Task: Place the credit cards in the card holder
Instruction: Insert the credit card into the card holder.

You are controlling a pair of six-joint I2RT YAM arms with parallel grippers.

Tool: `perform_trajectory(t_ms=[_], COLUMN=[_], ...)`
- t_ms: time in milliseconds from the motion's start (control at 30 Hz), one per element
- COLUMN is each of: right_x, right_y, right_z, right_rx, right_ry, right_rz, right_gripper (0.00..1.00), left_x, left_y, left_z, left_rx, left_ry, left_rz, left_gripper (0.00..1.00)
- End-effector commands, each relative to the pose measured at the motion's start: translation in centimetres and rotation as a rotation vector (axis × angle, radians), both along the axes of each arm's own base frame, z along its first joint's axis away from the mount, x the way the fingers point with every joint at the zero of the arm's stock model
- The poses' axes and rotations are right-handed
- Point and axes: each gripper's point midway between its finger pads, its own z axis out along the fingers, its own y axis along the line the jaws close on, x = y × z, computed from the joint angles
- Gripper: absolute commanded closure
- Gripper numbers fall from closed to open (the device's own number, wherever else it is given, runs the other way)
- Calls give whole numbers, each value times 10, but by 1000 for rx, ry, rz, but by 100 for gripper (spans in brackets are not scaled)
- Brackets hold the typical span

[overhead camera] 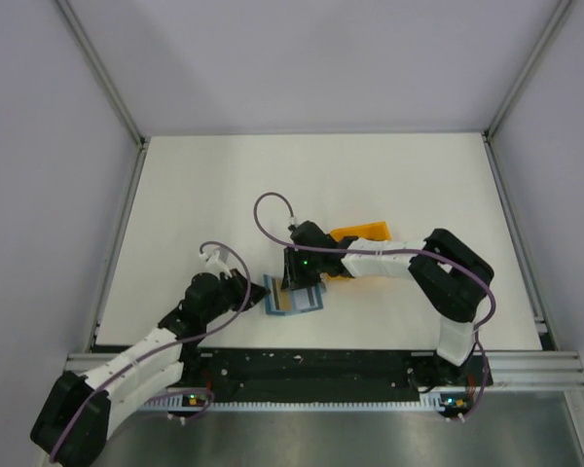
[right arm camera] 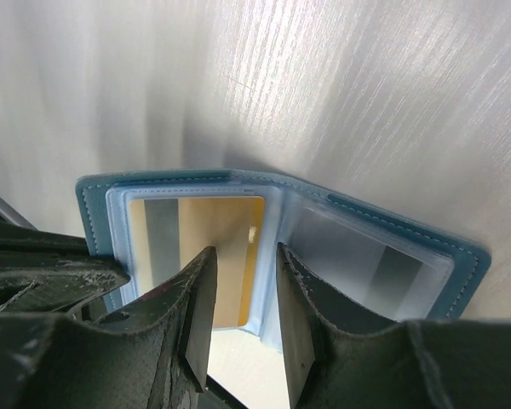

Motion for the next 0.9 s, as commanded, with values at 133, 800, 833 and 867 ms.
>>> perform_trajectory(t_ms=[133,800,833,867], right_x=[13,10,9,10], right_y=[8,10,9,10], right_z=[23,18,17,18], right_rx=[41,53,49,51], right_ry=[-69,-40,-36,-38], right_rz=[-2,14,15,14], right_gripper=[65,65,65,65], left_x=[-3,-10,-10,-11], left_y=[-4,-27,-28,-29], left_z=[14,38,40,41], left_rx=[-1,-59,-65,-69], left_ry=[-76,-155,-161,-168], left_rz=[-56,-214,-221,-228], left_gripper=[89,75,74,73])
